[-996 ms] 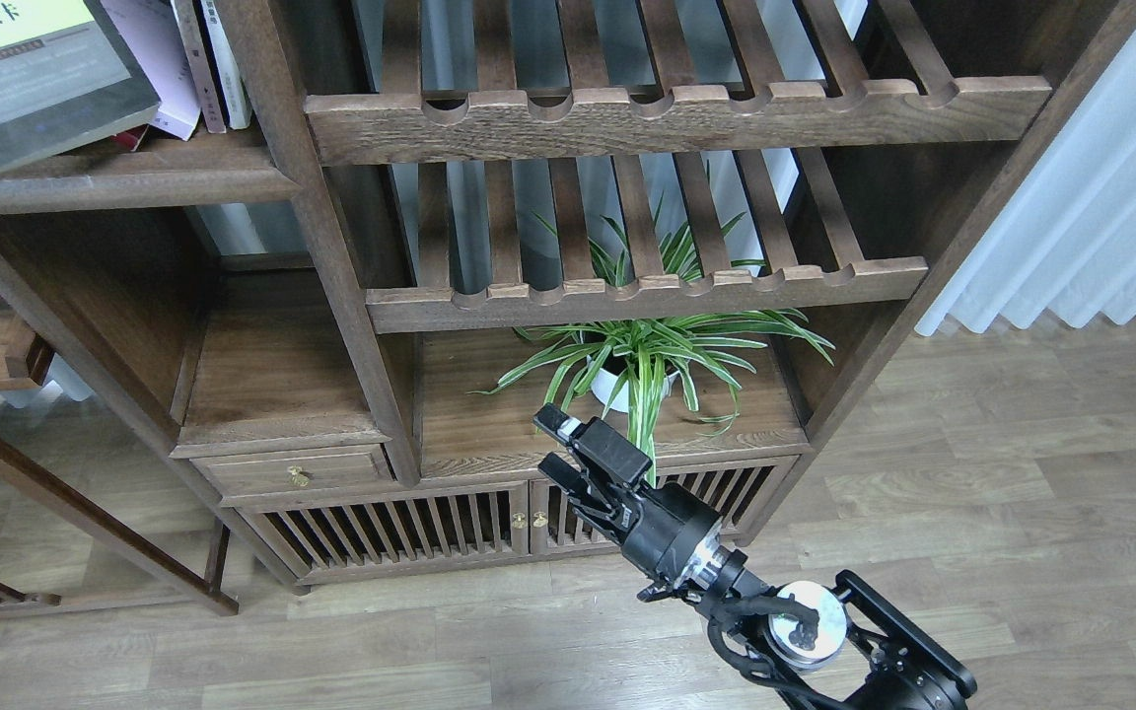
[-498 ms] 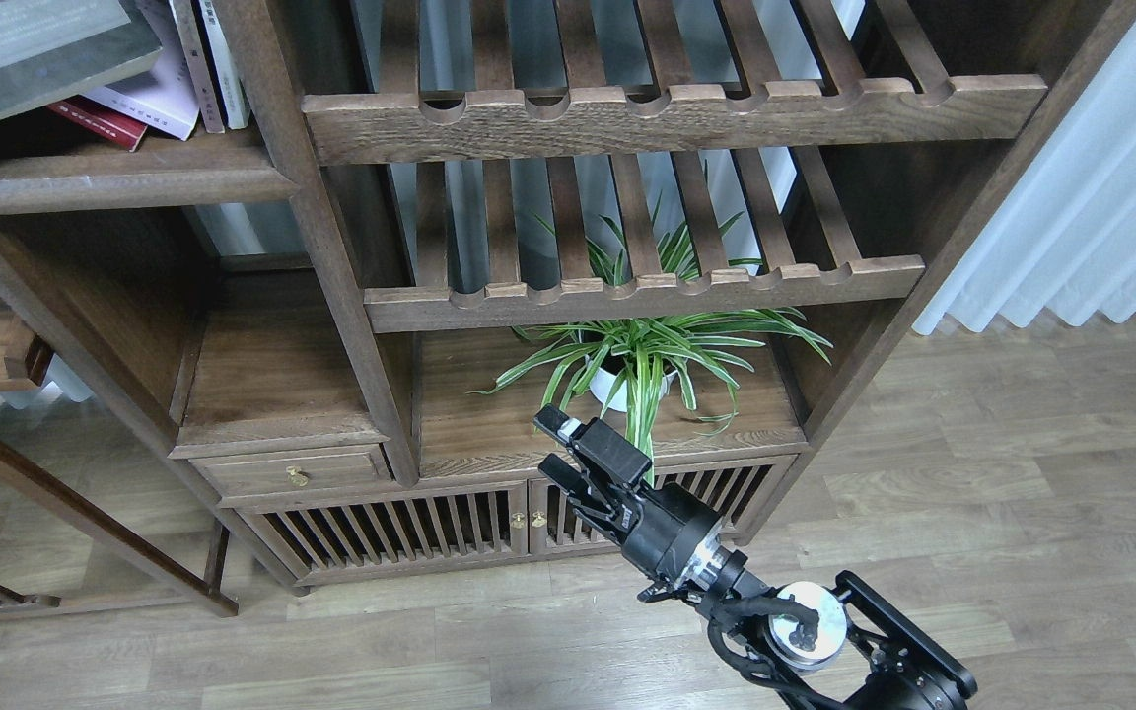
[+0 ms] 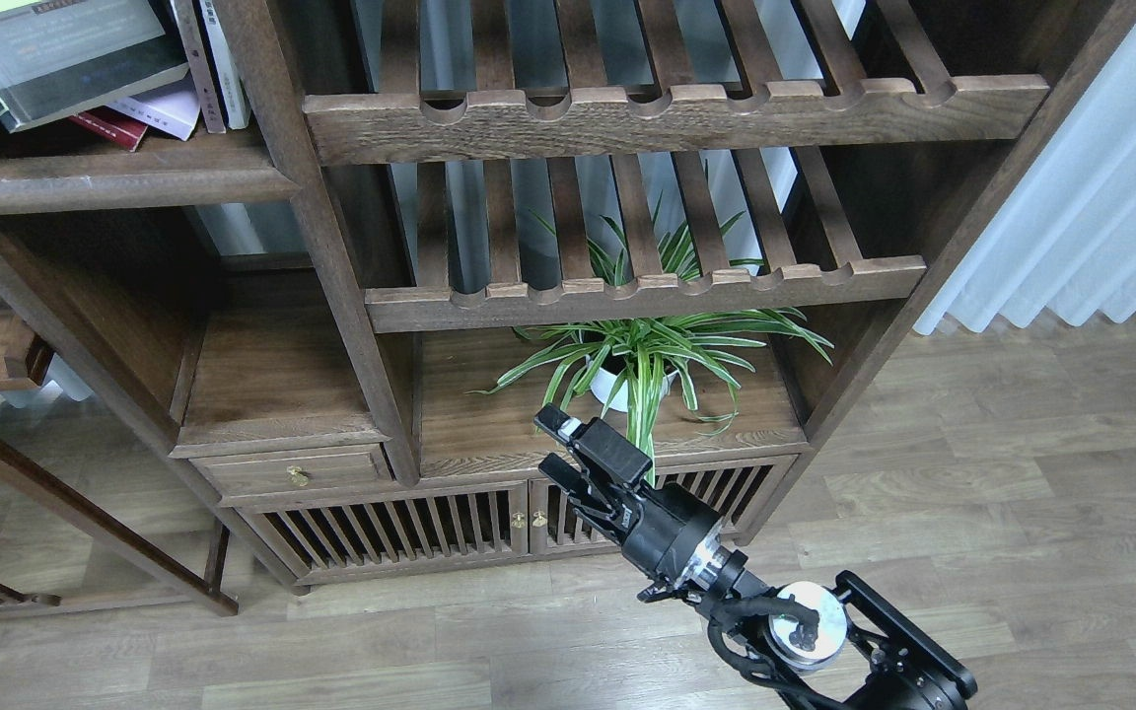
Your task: Organize books on shelf
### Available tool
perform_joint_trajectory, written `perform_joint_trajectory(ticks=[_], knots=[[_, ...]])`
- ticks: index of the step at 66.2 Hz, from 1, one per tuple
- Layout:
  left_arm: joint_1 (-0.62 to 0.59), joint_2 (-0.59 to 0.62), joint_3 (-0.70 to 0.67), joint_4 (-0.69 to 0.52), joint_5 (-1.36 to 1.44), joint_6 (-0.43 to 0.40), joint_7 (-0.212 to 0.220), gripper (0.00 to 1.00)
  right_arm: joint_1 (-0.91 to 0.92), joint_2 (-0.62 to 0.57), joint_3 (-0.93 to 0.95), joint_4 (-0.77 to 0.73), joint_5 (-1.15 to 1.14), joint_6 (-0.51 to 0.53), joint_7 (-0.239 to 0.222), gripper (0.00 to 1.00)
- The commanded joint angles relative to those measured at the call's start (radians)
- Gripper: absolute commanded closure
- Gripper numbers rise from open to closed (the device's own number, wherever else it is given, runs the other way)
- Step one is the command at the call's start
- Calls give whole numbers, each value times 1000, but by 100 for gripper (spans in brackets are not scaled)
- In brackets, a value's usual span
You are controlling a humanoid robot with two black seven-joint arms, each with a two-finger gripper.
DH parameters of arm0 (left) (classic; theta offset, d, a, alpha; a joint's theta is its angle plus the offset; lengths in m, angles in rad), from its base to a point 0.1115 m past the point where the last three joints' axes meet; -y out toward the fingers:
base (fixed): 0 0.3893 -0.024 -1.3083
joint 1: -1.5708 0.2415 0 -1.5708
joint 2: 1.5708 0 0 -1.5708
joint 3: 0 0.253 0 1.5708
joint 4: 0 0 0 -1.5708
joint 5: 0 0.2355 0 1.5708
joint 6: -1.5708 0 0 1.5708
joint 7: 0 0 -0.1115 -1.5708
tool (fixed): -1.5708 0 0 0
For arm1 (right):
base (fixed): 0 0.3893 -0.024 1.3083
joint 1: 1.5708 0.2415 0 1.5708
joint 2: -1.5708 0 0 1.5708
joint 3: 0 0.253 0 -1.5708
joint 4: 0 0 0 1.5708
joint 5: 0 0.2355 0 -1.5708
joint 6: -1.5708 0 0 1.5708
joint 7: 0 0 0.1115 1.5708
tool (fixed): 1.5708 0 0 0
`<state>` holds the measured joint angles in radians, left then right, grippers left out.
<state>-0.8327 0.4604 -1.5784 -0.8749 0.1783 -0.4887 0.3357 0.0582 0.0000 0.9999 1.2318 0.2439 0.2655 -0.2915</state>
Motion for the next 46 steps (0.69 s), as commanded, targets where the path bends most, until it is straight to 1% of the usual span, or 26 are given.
perform_joint_trajectory(ticks=[1,23,29,33,40,46], knots=[[-28,-2,5,27,9,0,0,100,0,0,0,0,0,0,0,2],[-91,-29,29,117,13,0,-1,97,0,0,0,0,2,3,0,2],[-94,-31,31,128,13,0,-1,94,0,0,-1,0,0,3,0,2],[-92,-31,35,128,13,0,-1,89,0,0,-1,0,0,3,0,2],[-92,-31,44,128,12,0,0,77,2,0,0,0,0,3,0,2],[-92,-31,48,126,10,0,-1,71,0,0,-1,-2,0,3,0,2]])
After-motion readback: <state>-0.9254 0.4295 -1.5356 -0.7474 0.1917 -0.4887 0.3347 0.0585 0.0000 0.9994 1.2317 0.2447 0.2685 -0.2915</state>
